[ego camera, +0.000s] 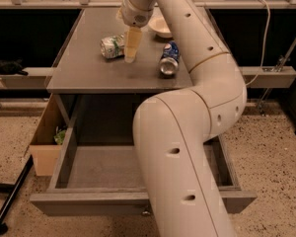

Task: Place 7up can into top drawer

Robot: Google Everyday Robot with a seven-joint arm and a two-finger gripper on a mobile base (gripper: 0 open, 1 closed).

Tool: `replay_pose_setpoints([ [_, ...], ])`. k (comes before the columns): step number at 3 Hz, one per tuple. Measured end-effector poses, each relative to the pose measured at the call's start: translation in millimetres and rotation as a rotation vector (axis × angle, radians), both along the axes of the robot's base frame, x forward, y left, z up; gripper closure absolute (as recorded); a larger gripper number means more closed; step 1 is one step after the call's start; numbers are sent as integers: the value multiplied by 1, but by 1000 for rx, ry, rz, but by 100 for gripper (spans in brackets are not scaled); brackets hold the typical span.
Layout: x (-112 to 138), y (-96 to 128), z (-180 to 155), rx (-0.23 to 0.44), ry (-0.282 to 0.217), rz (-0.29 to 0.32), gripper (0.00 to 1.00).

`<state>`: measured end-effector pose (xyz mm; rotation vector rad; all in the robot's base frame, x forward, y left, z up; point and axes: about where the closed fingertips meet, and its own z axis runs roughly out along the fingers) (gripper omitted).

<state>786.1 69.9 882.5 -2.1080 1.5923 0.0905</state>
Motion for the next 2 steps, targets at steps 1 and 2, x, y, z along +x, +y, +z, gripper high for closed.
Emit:
replay_pose_setpoints([
  [1,11,12,-9,-25,-20,-1,0],
  [2,11,12,-9,-25,-20,-1,0],
])
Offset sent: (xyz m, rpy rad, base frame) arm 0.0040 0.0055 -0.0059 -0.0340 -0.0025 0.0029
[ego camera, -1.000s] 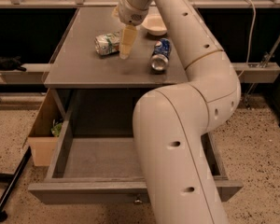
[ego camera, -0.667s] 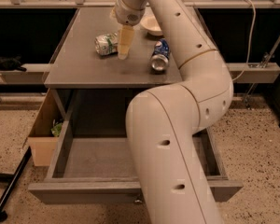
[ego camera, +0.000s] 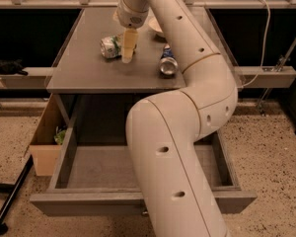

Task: Place 7up can into top drawer

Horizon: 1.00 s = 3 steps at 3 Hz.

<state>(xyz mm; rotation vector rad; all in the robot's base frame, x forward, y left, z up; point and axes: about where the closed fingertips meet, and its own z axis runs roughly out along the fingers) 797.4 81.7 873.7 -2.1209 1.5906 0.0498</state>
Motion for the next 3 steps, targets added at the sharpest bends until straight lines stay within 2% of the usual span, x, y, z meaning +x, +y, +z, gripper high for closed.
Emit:
replay_pose_setpoints([
  [1,7,-6,-17,21,18,-5,0],
  [2,1,8,-18,6,29,21,0],
  [3,1,8,-18,6,29,21,0],
])
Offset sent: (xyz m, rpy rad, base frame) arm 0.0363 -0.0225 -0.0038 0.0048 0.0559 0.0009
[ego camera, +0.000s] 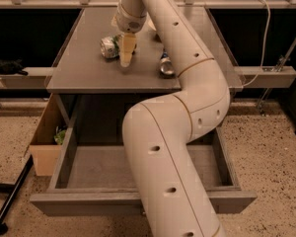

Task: Place 7up can into top drawer

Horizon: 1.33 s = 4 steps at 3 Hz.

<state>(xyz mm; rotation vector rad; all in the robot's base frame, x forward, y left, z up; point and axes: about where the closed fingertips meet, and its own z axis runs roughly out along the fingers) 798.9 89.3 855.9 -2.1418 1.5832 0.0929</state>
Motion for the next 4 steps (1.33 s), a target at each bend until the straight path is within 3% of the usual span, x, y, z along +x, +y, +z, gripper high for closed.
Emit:
replay_pose_setpoints([
  [2,0,0,0,0,0,0,49],
  [3,0,0,0,0,0,0,80],
  [4,0,0,0,0,0,0,100],
])
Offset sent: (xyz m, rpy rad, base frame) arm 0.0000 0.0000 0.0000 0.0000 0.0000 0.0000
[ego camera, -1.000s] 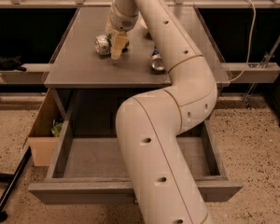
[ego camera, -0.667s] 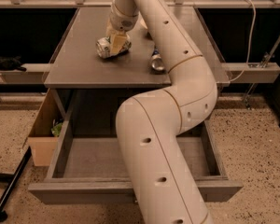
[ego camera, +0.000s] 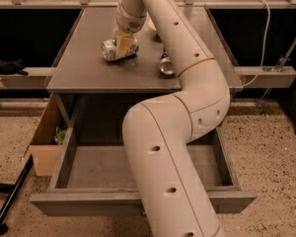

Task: Place 7up can into top drawer

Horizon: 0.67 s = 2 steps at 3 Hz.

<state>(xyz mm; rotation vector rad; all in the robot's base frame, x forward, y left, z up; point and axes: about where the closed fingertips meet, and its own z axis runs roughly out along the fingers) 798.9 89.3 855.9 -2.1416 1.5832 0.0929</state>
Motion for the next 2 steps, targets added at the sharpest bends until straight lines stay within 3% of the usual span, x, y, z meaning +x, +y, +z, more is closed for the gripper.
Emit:
replay_pose_setpoints([
  [1,0,0,0,0,0,0,100],
  [2,10,-19,20,12,-62,-35,100],
])
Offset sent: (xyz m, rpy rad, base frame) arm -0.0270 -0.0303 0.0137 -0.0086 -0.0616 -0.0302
